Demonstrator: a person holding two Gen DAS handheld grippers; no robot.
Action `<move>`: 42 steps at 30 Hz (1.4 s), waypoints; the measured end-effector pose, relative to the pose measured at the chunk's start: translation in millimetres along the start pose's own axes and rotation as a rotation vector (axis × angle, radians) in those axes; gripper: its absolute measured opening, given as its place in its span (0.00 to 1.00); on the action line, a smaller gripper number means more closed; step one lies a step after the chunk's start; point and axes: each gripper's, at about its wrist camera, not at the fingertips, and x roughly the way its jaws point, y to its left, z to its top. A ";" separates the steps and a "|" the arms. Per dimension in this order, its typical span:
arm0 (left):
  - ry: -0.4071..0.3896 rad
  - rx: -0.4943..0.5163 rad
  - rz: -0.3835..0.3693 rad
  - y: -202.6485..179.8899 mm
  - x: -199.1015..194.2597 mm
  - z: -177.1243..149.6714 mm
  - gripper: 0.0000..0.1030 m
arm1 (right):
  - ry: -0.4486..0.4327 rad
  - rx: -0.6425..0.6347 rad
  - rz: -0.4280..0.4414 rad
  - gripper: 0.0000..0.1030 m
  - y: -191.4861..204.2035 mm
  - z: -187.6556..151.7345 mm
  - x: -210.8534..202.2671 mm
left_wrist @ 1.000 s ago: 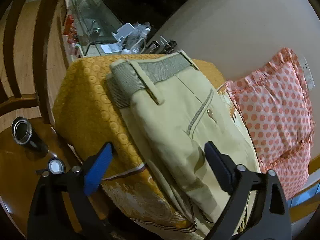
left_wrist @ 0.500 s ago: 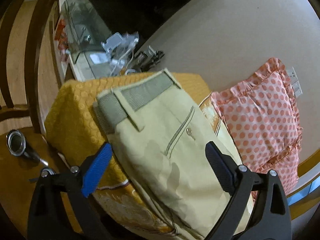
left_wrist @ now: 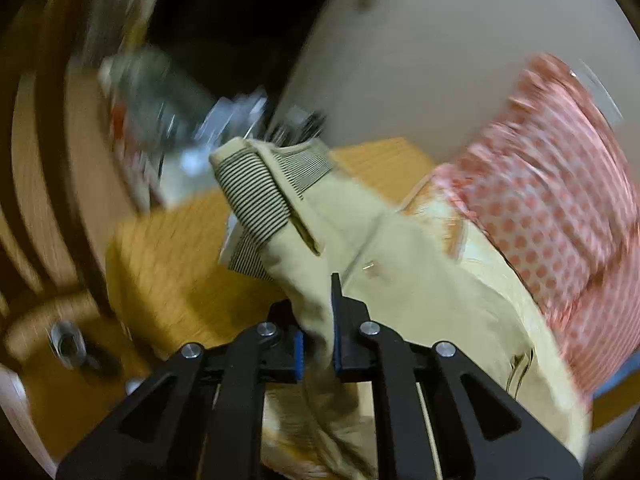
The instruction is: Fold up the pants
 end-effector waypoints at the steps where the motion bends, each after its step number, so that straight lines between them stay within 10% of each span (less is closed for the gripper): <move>1: -0.034 0.075 -0.025 -23.4 -10.6 1.7 0.08 | -0.015 0.010 -0.008 0.93 -3.5 1.5 -5.8; 8: -0.129 0.599 -0.370 -206.3 -74.4 -55.3 0.07 | -0.200 0.124 -0.105 0.93 -38.6 17.2 -80.3; 12: 0.013 0.872 -0.651 -285.1 -85.7 -147.5 0.08 | -0.315 0.255 -0.154 0.95 -70.8 17.5 -130.3; 16: 0.228 1.114 -0.698 -309.8 -56.9 -248.8 0.10 | -0.331 0.423 -0.122 0.96 -105.3 9.3 -147.3; 19: 0.123 1.243 -0.676 -296.2 -73.6 -276.8 0.19 | -0.283 0.482 -0.128 0.96 -121.1 11.2 -140.6; 21: 0.106 1.213 -0.751 -279.6 -89.6 -257.3 0.25 | -0.237 0.486 -0.145 0.96 -127.1 17.0 -131.2; 25: 0.117 0.929 -0.744 -257.5 -78.8 -177.0 0.67 | -0.133 0.449 -0.216 0.92 -135.5 34.0 -106.7; 30: 0.330 0.491 -0.533 -199.1 33.4 -83.0 0.64 | -0.020 0.387 -0.350 0.79 -141.1 47.9 -82.0; 42: 0.601 0.433 -0.636 -201.6 108.2 -85.0 0.75 | 0.041 0.452 -0.224 0.48 -162.1 54.9 -78.0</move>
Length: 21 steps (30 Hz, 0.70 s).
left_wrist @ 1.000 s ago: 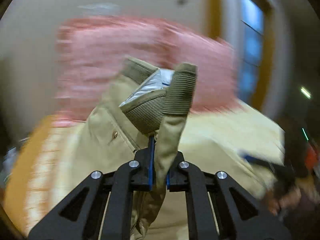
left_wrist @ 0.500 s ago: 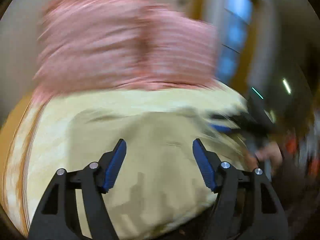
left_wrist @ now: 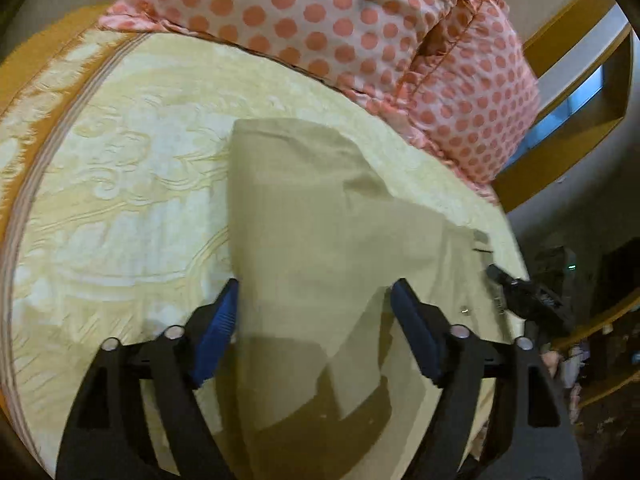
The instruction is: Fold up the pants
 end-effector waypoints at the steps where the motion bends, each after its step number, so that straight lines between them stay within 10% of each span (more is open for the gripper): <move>1: 0.003 -0.017 -0.021 2.9 0.1 1.4 0.74 | 0.015 -0.024 -0.002 0.47 2.8 0.5 2.2; 5: 0.045 -0.048 -0.034 6.6 6.8 2.0 0.11 | 0.093 0.050 0.143 0.15 -10.0 -0.5 11.5; 16: -0.103 0.130 0.082 -46.5 15.2 83.2 0.06 | -0.066 -0.028 0.183 0.10 0.5 82.0 2.2; 21: -0.118 0.159 0.279 -52.2 71.4 127.5 0.16 | -0.115 0.006 -0.053 0.19 -25.5 124.8 22.5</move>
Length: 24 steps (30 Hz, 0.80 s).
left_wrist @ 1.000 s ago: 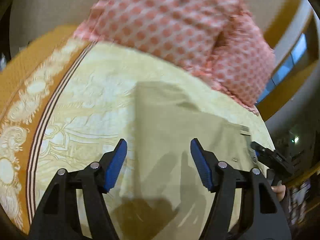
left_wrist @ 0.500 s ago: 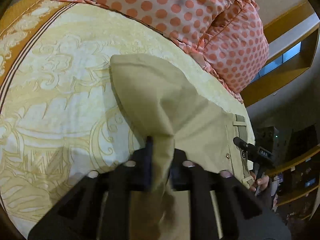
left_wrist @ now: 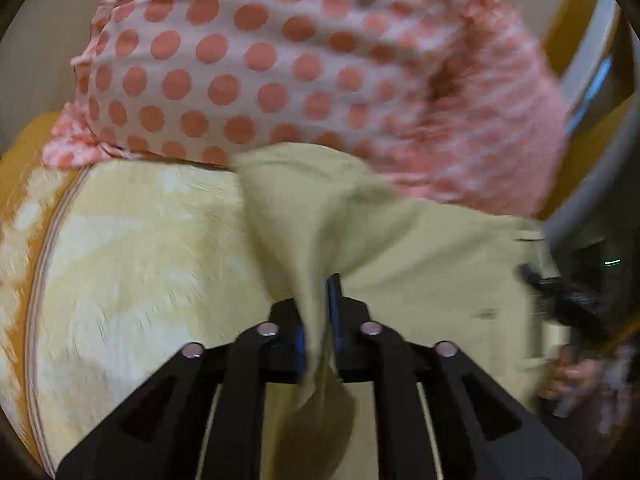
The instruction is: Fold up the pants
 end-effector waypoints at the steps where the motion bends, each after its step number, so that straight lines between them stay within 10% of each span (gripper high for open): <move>1: 0.025 0.021 0.105 -1.8 14.1 2.4 0.21 | 0.035 0.005 -0.104 0.35 -6.2 2.0 8.9; 2: 0.043 0.033 0.157 -1.4 20.6 3.0 0.30 | 0.080 0.015 -0.225 0.41 -14.5 2.9 14.4; 5: -0.038 0.012 0.160 4.1 -6.7 -3.6 0.39 | -0.056 -0.002 -0.187 0.42 -7.4 0.2 -23.1; 10: -0.060 0.008 -0.103 -7.3 -40.9 -22.0 0.50 | 0.036 -0.083 0.041 0.63 27.5 -14.8 -28.1; 13: 0.058 -0.022 -0.166 -13.8 -13.0 -29.6 0.50 | 0.143 -0.057 -0.022 0.82 24.6 -22.4 1.8; 18: 0.099 -0.003 -0.026 -22.8 7.2 -35.7 0.42 | 0.129 -0.008 -0.083 0.83 20.8 -20.7 0.1; 24: -0.055 0.068 0.127 -35.8 -78.9 -96.0 0.94 | -0.024 -0.264 -0.228 0.99 75.6 -101.6 -67.2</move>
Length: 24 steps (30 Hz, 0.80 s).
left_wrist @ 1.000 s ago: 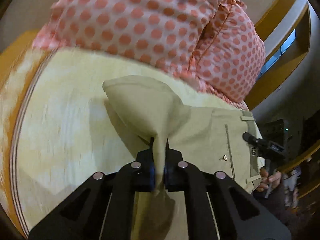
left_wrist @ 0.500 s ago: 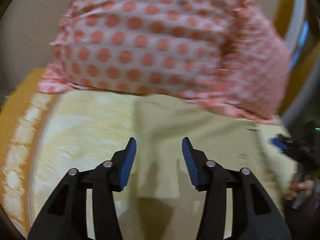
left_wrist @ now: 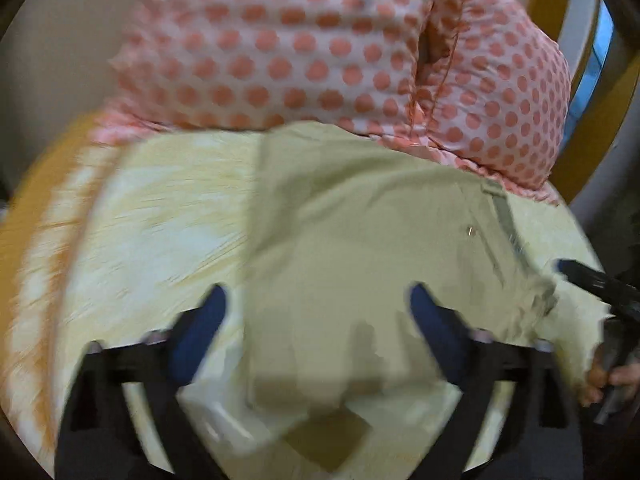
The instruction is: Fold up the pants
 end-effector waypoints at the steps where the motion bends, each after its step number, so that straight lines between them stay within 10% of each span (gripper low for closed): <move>1: -0.016 0.017 0.018 -1.2 -12.3 -13.8 0.95 | -0.013 -0.033 -0.013 0.99 8.2 -13.9 -7.4; 8: 0.031 0.070 0.099 -12.5 -37.2 -102.4 0.98 | 0.007 -0.192 -0.227 0.99 64.1 -94.5 6.1; 24: -0.108 0.080 0.136 -17.8 -40.6 -137.5 0.98 | -0.099 -0.132 -0.362 0.99 78.7 -123.0 15.9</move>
